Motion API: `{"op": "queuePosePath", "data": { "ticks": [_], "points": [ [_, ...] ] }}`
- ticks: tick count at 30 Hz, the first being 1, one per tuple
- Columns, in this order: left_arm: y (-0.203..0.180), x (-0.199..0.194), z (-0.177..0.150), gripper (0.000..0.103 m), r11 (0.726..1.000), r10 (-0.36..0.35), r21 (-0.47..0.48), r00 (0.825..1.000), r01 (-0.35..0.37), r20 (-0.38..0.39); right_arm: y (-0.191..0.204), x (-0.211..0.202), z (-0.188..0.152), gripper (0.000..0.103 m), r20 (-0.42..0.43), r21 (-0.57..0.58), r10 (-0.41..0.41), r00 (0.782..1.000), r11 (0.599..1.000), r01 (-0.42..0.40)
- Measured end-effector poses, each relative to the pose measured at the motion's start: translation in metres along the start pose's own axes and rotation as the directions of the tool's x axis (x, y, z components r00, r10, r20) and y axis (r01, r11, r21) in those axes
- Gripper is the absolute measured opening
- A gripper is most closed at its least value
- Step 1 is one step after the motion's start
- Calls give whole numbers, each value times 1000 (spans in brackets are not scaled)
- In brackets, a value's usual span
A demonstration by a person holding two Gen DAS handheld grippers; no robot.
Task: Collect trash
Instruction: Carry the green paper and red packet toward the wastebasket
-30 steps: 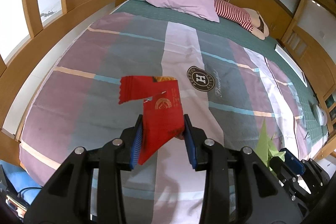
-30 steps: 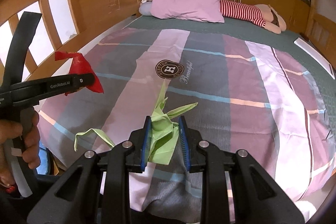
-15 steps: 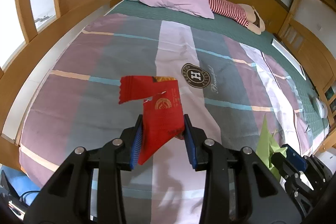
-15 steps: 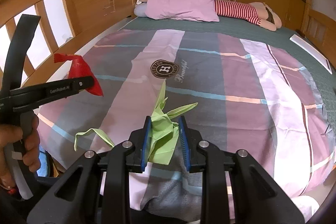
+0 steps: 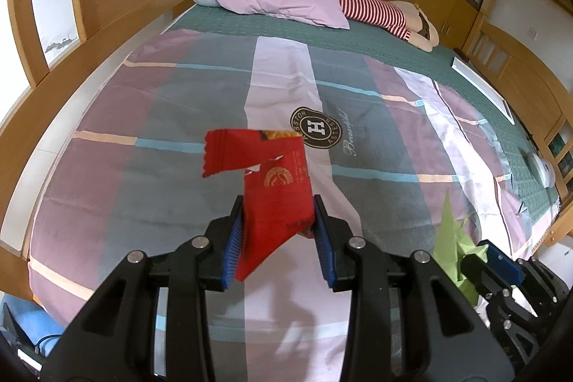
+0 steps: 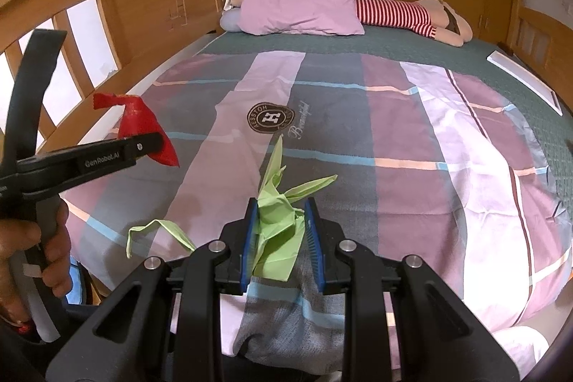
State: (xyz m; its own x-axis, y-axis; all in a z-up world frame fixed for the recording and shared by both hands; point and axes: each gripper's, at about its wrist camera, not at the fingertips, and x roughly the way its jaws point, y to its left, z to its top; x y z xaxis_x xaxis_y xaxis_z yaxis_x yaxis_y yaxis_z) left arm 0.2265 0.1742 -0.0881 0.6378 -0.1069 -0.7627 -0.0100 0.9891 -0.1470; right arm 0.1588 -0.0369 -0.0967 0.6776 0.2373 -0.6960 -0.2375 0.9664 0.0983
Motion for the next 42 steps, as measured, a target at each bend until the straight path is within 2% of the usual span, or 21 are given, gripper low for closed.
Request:
{"op": "queuePosePath", "data": {
  "ticks": [8, 18, 27, 33, 38, 40, 42],
  "points": [
    [-2, 0, 0, 37, 1000, -6, 16, 1000, 5, 7, 2, -19, 6, 26, 62, -31, -15, 998, 999, 17],
    [-2, 0, 0, 37, 1000, -3, 16, 1000, 3, 6, -1, -16, 3, 26, 43, -13, -12, 999, 1000, 13],
    [-4, -3, 0, 37, 999, -13, 29, 1000, 12, 23, -7, -26, 5, 26, 69, 10, -22, 997, 1000, 21],
    [-7, -3, 0, 37, 999, -12, 46, 1000, 11, 21, -3, -46, 7, 26, 106, 4, 4, 994, 1000, -4],
    [-5, -18, -1, 37, 999, -9, 40, 998, 6, 66, -1, -74, 11, 26, 159, -4, 23, 987, 1000, -23],
    [-8, -33, -2, 37, 999, 11, 47, 994, -17, 108, -3, -85, 11, 26, 175, -2, 29, 984, 1000, -29],
    [-12, -53, -7, 37, 999, -1, 34, 989, -4, 149, -6, -101, 10, 26, 198, -1, 31, 980, 999, -32]
  ]
}}
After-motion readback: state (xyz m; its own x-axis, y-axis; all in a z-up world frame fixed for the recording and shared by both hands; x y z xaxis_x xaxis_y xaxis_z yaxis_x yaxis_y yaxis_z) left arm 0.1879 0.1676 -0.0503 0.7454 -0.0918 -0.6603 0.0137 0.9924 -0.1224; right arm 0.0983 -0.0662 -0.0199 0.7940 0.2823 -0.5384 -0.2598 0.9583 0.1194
